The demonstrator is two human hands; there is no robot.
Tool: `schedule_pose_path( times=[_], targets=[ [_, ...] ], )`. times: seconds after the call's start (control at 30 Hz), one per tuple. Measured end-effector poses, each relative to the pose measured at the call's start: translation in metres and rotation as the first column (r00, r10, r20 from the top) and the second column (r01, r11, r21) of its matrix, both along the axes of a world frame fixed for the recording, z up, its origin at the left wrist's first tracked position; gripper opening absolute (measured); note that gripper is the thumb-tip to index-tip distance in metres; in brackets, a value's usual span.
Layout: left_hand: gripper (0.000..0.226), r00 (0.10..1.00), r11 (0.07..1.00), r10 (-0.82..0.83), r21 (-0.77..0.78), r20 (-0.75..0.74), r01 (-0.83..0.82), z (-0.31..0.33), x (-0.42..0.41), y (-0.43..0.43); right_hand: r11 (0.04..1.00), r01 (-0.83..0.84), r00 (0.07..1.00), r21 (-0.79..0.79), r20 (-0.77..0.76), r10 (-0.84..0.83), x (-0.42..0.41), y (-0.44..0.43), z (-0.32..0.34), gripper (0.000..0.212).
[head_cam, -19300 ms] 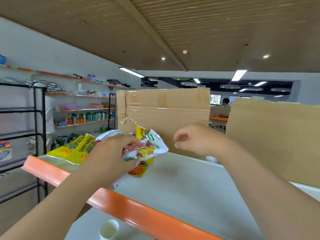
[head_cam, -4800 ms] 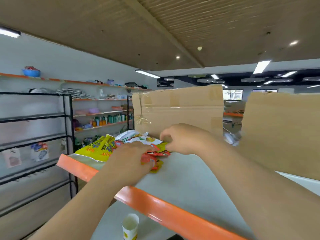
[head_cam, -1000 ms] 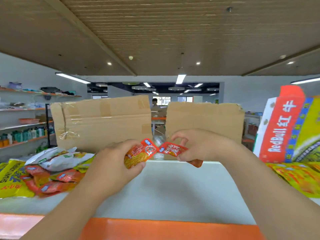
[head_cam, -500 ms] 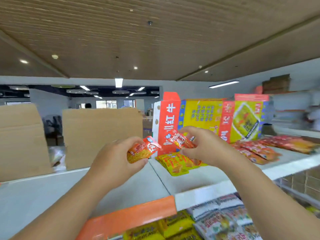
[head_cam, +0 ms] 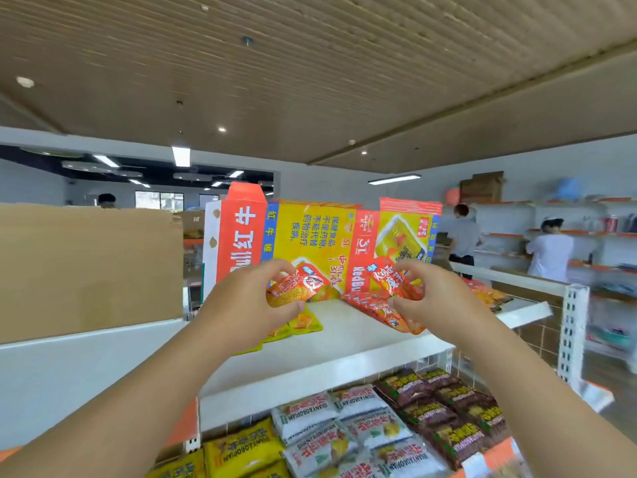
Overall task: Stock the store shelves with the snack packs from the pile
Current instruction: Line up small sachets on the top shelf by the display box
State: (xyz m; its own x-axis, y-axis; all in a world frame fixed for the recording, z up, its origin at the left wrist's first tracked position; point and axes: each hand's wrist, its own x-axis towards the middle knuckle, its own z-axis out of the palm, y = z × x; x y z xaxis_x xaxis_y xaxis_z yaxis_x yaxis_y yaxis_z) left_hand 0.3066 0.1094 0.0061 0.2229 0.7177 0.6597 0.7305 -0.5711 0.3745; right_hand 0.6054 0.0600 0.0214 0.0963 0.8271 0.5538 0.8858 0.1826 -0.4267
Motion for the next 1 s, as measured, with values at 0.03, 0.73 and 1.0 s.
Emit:
schedule_pose_path(
  times=[0.03, 0.73, 1.0],
  targets=[
    [0.048, 1.0, 1.0, -0.013, -0.002, -0.004, 0.013, 0.001, 0.008, 0.005, 1.0, 0.005, 1.0, 0.001, -0.008, -0.005, 0.008, 0.003, -0.001, 0.056],
    [0.049, 0.942, 0.962, -0.271, -0.049, -0.198, 0.267, 0.038, 0.156, 0.154, 0.992, 0.117, 0.993, -0.039, 0.036, -0.116, 0.128, 0.134, -0.008, 0.046],
    [0.049, 0.977, 0.984, -0.16, -0.094, -0.138, 0.148, 0.022, 0.225, 0.176, 0.993, 0.018, 0.998, -0.116, 0.058, -0.011, 0.184, 0.197, -0.032, 0.045]
  ],
)
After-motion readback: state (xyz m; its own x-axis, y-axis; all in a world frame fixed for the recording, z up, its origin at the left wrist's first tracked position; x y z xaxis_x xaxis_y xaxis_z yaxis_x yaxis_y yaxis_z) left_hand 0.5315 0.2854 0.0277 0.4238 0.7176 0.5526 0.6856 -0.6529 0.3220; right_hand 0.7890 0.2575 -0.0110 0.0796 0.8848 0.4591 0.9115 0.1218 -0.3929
